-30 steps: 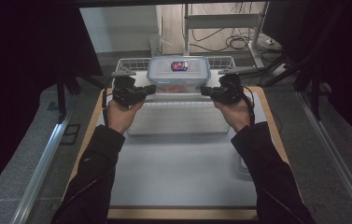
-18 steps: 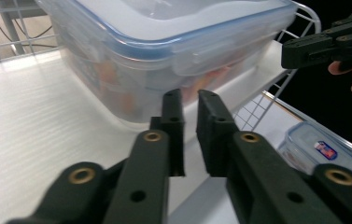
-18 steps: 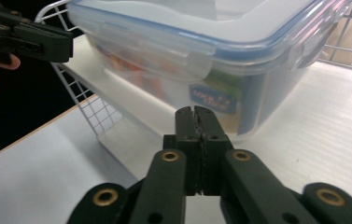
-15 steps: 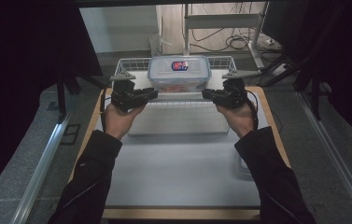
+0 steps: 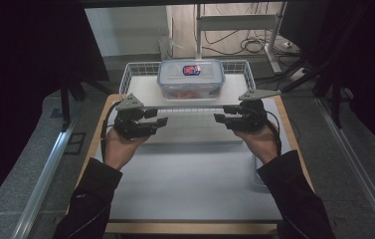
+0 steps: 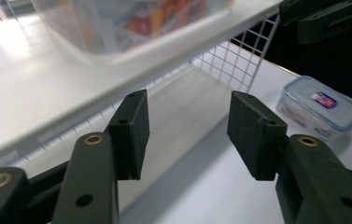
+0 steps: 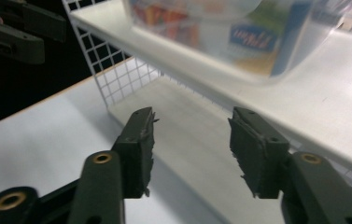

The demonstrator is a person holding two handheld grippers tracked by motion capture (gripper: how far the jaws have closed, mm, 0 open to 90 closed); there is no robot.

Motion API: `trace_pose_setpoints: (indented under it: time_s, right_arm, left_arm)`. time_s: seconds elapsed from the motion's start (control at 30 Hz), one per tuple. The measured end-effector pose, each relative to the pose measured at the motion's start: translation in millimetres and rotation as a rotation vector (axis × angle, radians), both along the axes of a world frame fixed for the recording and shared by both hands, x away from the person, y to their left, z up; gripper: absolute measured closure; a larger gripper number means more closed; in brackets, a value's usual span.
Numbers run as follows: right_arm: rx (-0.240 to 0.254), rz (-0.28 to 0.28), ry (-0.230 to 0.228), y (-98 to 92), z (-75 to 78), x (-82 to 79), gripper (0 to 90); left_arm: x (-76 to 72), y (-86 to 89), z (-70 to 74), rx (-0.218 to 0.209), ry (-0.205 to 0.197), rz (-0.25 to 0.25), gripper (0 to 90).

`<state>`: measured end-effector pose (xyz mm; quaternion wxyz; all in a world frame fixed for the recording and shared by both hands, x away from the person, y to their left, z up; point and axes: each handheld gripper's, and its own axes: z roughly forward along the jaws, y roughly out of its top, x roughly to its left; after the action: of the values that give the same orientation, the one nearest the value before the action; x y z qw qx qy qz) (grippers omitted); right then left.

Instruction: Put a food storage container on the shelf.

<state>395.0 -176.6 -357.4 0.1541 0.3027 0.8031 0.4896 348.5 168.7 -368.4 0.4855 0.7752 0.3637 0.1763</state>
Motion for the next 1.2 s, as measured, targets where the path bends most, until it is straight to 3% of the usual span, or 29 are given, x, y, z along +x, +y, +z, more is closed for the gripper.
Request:
trace_pose_setpoints:
  time_s: [0.17, 0.4, 0.47, 0.7, 0.77, 0.87, 0.97, 1.0, 1.13, 1.2]
  right_arm:
    - [-0.015, 0.017, 0.008, 0.1, -10.9, -9.7, 42.5]
    - [-0.029, 0.04, 0.027, -1.0, -27.8, -22.1, 38.1]
    - [-0.025, 0.044, 0.033, -2.1, -31.8, -25.2, 37.7]
    - [-0.027, 0.044, 0.054, -8.2, -49.3, -37.1, 35.8]
    - [-0.038, 0.054, 0.063, -9.5, -55.3, -39.8, 35.6]
    - [-0.058, 0.052, 0.073, -10.7, -64.1, -43.9, 34.1]
    - [-0.068, 0.049, 0.076, -11.4, -70.6, -47.5, 31.8]
    - [-0.078, 0.045, 0.075, -11.7, -73.9, -49.7, 30.2]
    - [-0.11, 0.031, 0.062, -14.7, -86.2, -58.7, 25.4]
    - [-0.13, 0.013, 0.057, -17.4, -93.9, -62.7, 21.9]
  left_arm:
    - [-12.7, 4.4, -13.1, -0.015, 0.035, 0.004, 49.1]
    - [-34.5, 7.9, -39.0, -0.003, 0.058, 0.005, 52.2]
    - [-40.6, 8.7, -47.4, 0.018, 0.062, 0.017, 54.1]
    - [-57.9, 14.8, -72.4, 0.014, 0.105, 0.043, 57.0]
    - [-63.9, 14.8, -79.6, 0.031, 0.107, 0.049, 52.7]
    - [-74.7, 13.1, -94.1, 0.08, 0.097, 0.095, 35.9]
    - [-78.8, 11.4, -107.4, 0.164, 0.121, 0.108, 23.3]
    - [-80.1, 11.7, -110.3, 0.175, 0.124, 0.113, 20.6]
    - [-84.9, 15.4, -122.2, 0.159, 0.166, 0.116, 11.8]
    - [-88.7, 15.0, -126.6, 0.168, 0.162, 0.118, 8.9]
